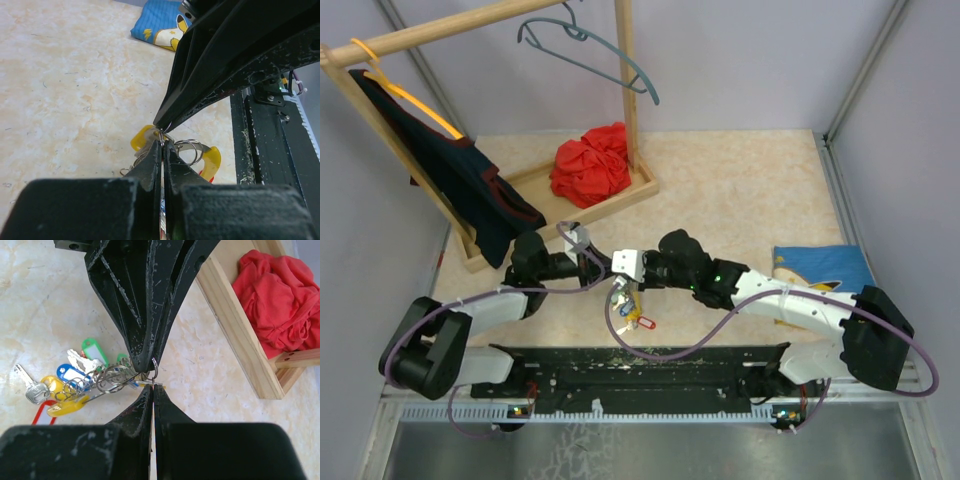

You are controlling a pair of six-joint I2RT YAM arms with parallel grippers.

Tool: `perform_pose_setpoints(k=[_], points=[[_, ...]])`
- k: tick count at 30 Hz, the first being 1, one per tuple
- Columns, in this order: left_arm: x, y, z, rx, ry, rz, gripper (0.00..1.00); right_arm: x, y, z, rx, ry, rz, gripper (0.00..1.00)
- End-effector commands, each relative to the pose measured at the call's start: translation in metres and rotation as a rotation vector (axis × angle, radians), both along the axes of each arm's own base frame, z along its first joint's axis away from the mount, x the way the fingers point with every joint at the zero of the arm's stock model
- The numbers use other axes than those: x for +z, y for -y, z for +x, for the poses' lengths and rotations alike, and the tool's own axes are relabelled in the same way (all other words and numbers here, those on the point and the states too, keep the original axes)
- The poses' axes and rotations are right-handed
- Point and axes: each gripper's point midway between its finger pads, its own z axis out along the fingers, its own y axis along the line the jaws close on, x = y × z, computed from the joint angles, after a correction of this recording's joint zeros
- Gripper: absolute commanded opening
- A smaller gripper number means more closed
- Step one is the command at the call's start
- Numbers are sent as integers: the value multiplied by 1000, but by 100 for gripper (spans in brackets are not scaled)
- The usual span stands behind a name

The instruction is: Put the keys on the keyring

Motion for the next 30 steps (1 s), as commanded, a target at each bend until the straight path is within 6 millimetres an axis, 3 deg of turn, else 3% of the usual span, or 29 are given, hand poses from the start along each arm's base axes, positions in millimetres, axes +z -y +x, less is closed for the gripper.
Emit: perform_pose_setpoints(k=[1, 8, 13, 20, 21, 23, 25, 27, 30], points=[[30, -1, -1, 20, 99, -81, 0, -5, -5, -8, 8, -27, 28, 0], [33, -2, -1, 37, 110, -93, 0, -9, -11, -15, 41, -60, 52, 0], [35, -3, -2, 35, 116, -108, 0, 0, -21, -19, 79, -64, 97, 0], [30, -5, 6, 88, 121, -97, 0, 5, -17, -7, 24, -30, 103, 0], [28, -6, 8, 106, 119, -91, 2, 4, -15, -5, 14, -34, 101, 0], [27, -9, 13, 141, 124, -86, 29, 4, -11, 1, -12, -41, 105, 0], [28, -11, 16, 172, 132, -83, 48, 5, -7, 7, -39, -42, 108, 0], [29, -15, 20, 205, 140, -77, 56, 10, -2, 16, -68, -43, 121, 0], [28, -22, 28, 280, 142, -67, 60, 15, 7, 34, -122, -56, 144, 0]])
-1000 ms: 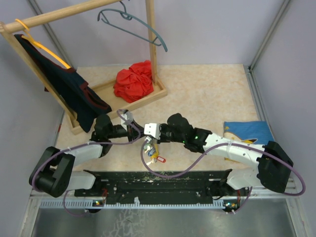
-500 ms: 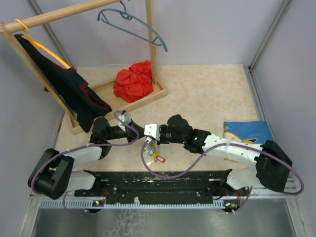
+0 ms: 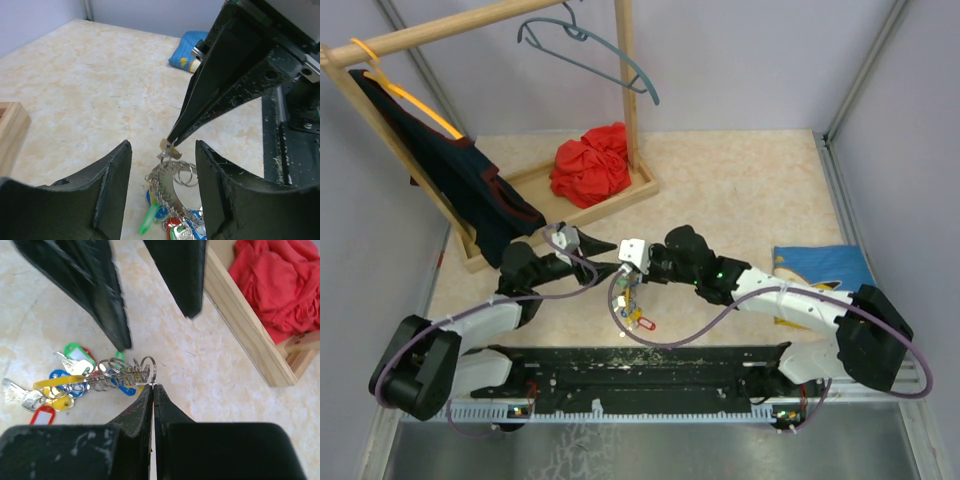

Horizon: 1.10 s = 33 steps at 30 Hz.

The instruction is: Put the keys on the keyring

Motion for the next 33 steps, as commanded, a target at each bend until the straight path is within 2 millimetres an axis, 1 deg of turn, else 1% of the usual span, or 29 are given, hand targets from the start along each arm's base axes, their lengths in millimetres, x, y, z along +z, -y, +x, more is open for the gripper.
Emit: perform_pose_setpoints(k=[1, 2, 3, 5, 8, 11, 15, 17, 19, 20, 21, 24, 25, 26, 29, 32, 33], points=[[0, -14, 16, 145, 19, 3, 61, 24, 5, 31, -95, 4, 92, 0], [-1, -17, 19, 176, 9, 0, 63, 23, 9, 37, -118, -8, 96, 0], [0, -21, 23, 214, 2, -7, 66, 20, 12, 43, -143, -24, 98, 0], [-1, -28, 30, 285, -15, -20, 69, 13, 19, 54, -199, -65, 101, 0], [-1, -39, 40, 377, -39, -32, 79, -6, 32, 67, -325, -140, 120, 0], [-1, -52, 53, 489, -81, -55, 86, -30, 55, 81, -507, -217, 141, 0], [1, -75, 62, 639, -141, -105, 95, -65, 91, 87, -746, -299, 139, 0], [2, -86, 60, 697, -161, -144, 98, -76, 109, 86, -850, -324, 147, 0], [3, -96, 59, 749, -154, -159, 98, -80, 123, 84, -927, -349, 189, 2], [2, -101, 58, 770, -158, -159, 98, -81, 127, 82, -947, -359, 214, 4], [1, -105, 57, 791, -162, -158, 98, -80, 132, 81, -970, -363, 237, 9], [-7, -119, 53, 854, -187, -140, 98, -76, 142, 81, -1014, -352, 281, 31], [-10, -120, 49, 866, -257, -200, 100, -75, 143, 80, -1018, -349, 286, 38], [-14, -126, 49, 894, -262, -203, 100, -72, 145, 80, -1019, -340, 291, 43], [-24, -144, 48, 987, -248, -198, 100, -60, 154, 80, -1043, -299, 317, 56], [-25, -152, 49, 1028, -233, -171, 100, -44, 170, 79, -1085, -227, 359, 61], [-26, -153, 48, 1031, -231, -154, 100, -38, 175, 78, -1098, -199, 378, 66]])
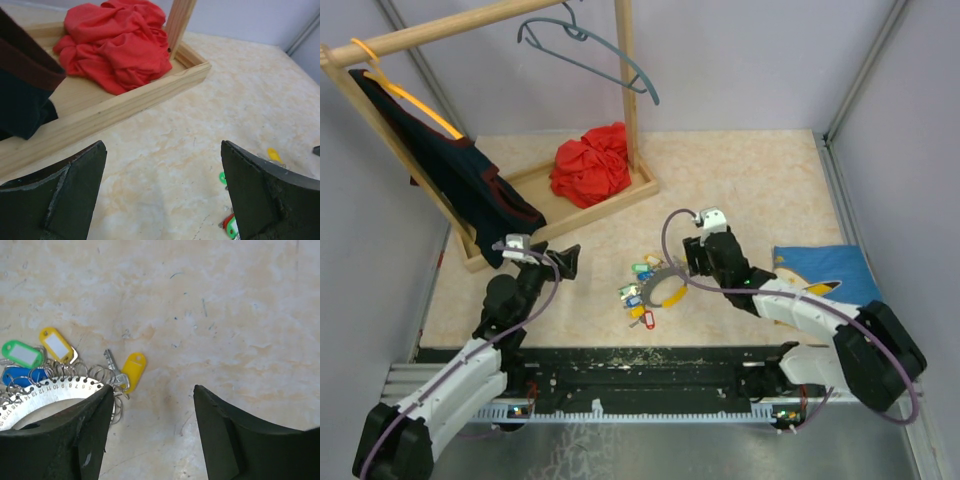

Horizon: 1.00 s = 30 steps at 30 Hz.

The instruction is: Put the keys on the keyring

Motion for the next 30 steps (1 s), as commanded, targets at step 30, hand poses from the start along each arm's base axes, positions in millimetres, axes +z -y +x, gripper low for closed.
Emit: perform_pose_setpoints(k=[30], points=[[-27, -25, -2, 118, -70, 66, 100, 77, 83, -15, -305, 454, 141, 84]])
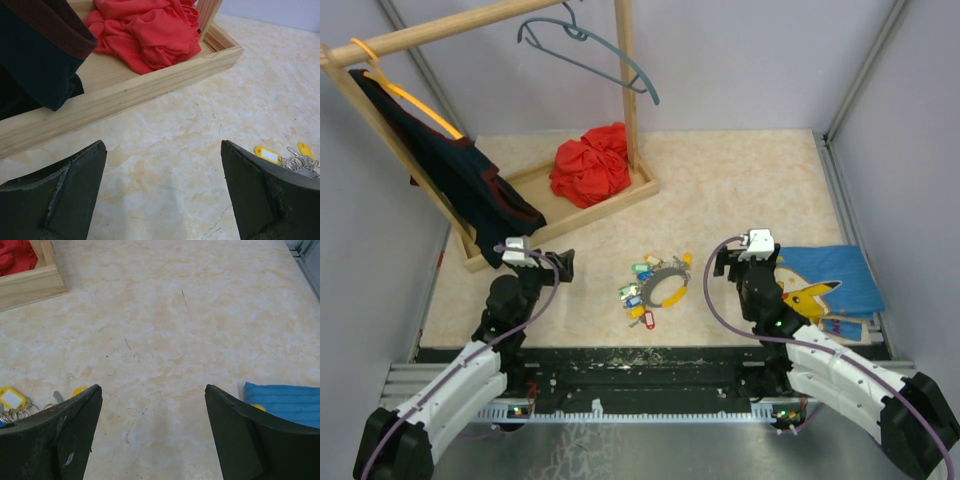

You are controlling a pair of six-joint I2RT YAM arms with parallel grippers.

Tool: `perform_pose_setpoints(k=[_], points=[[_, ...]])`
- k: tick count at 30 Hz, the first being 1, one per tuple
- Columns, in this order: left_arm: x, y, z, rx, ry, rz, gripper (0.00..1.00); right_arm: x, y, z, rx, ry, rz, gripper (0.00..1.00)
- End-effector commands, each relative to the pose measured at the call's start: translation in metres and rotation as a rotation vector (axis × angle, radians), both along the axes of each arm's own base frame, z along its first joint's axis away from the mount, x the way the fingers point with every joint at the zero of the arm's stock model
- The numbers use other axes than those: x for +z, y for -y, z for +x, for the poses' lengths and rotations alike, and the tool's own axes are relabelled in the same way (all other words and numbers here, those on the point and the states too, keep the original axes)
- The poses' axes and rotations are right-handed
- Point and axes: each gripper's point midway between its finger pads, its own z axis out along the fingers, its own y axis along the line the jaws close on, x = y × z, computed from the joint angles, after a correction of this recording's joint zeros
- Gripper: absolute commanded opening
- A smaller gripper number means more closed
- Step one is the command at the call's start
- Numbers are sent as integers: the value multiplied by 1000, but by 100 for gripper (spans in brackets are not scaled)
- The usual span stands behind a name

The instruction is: Put the keys on the keyring

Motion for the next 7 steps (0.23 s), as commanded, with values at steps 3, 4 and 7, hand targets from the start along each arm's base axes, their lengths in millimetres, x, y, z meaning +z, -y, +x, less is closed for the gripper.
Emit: perform_pose_setpoints(k=[3, 4, 7], points=[[10, 2, -3, -29, 57, 0, 100, 16, -1, 5, -3, 52, 24, 84], [11, 2, -4, -30, 62, 0, 100, 16, -2, 5, -1, 50, 23, 84], [11, 0, -4, -20, 60, 1, 100, 15, -3, 6, 5, 45, 18, 84]])
